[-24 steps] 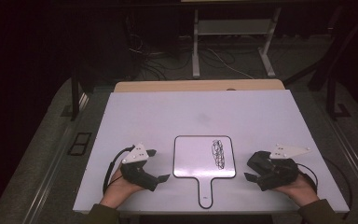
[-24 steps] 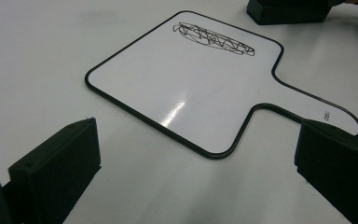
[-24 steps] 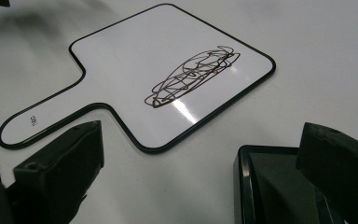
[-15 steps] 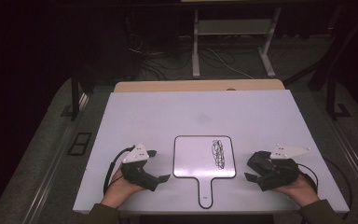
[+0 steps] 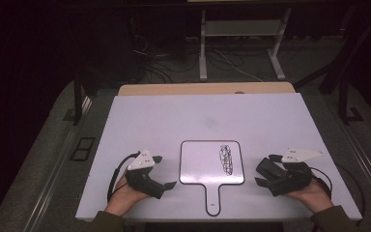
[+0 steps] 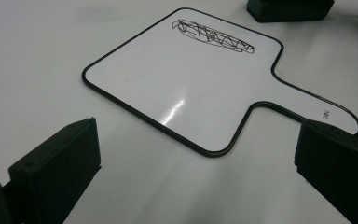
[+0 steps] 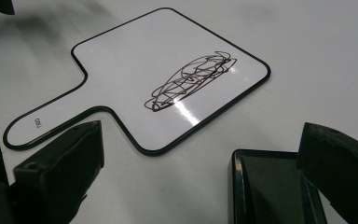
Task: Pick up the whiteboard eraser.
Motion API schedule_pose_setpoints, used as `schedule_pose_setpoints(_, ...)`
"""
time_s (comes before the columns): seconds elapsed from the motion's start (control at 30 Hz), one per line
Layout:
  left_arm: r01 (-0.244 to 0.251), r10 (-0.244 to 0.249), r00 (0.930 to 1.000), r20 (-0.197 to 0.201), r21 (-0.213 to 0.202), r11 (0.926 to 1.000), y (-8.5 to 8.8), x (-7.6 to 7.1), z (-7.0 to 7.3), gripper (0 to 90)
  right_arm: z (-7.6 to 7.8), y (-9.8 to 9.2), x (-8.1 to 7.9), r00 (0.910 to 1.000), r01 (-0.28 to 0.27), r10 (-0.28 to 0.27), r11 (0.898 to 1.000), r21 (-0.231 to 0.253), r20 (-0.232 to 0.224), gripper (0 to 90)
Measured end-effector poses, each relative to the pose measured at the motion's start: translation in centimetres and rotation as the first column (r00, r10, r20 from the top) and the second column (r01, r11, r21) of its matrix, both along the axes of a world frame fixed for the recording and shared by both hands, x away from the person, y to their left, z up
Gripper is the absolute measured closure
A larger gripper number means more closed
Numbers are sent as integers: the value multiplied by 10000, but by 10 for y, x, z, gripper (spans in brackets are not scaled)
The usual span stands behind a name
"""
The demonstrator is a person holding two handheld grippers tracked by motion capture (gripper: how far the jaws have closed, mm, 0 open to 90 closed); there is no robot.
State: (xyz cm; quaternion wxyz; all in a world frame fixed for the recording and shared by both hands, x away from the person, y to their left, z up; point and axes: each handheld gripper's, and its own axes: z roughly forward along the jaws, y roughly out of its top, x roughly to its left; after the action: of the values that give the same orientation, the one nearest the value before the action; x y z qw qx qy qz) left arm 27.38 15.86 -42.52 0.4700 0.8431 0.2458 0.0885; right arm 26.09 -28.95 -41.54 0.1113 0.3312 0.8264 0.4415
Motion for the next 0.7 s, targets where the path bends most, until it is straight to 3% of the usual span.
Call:
schedule_pose_setpoints(0.37,45,-46,9999,-114,-27,10000,-1,0,-2,0,6,-8,7,9997,102,-102,9999,12,209,0)
schedule_pose_setpoints(0.53,24,-25,10000,-86,-88,10000,-1,0,-1,0,10,-11,10,9999,23,-26,9998,192,147,0)
schedule_pose_setpoints(0.7,31,-32,9999,-127,-85,10000,-1,0,-2,0,10,-14,15,10000,25,-25,10000,53,20,0)
